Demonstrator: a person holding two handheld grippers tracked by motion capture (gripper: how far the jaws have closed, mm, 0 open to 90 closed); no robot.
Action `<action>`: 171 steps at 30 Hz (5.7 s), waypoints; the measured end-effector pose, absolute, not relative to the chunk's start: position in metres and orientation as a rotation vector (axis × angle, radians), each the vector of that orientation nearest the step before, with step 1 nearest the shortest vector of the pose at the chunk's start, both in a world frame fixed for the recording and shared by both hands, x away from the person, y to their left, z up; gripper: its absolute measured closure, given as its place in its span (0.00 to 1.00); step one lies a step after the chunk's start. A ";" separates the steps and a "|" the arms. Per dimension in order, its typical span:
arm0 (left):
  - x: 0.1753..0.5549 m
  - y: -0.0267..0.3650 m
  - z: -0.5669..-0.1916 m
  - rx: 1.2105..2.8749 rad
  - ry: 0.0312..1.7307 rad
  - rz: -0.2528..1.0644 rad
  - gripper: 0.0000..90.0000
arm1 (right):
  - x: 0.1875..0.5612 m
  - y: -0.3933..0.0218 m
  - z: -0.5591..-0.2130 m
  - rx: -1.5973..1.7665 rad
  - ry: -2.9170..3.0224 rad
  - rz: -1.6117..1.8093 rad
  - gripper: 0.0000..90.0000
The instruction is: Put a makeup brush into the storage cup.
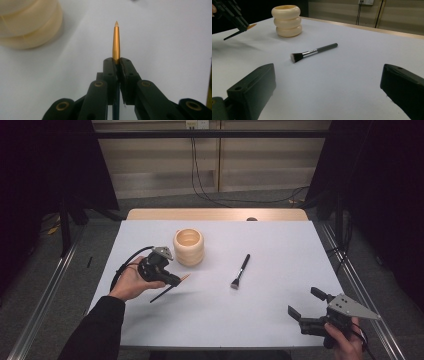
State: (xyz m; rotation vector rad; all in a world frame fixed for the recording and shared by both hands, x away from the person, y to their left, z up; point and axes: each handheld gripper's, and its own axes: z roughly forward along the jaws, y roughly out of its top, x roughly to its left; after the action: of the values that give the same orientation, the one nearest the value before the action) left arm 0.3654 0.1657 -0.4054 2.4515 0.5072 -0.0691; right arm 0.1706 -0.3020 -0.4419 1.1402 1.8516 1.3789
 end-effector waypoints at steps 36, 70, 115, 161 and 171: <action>0.339 0.185 -0.386 1.911 0.619 0.193 0.94 | 0.170 -0.302 -0.441 1.134 1.844 1.382 0.00; 0.336 0.185 -0.368 1.735 0.629 0.308 0.94 | 0.169 -0.301 -0.441 1.154 1.817 1.422 0.00; 0.410 0.155 -0.335 1.696 0.701 0.332 0.94 | 0.169 -0.301 -0.442 1.178 1.802 1.424 0.00; 0.452 0.130 -0.370 1.732 0.745 0.365 0.93 | 0.169 -0.300 -0.442 1.159 1.815 1.426 0.00; 0.447 0.134 -0.385 1.726 0.754 0.353 0.93 | 0.169 -0.299 -0.442 1.161 1.818 1.429 0.00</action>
State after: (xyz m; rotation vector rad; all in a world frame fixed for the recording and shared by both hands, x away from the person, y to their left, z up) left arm 0.4471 0.1344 -0.3851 1.7260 0.7536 0.3533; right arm 0.1692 -0.2990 -0.4422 1.1611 1.8176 1.4285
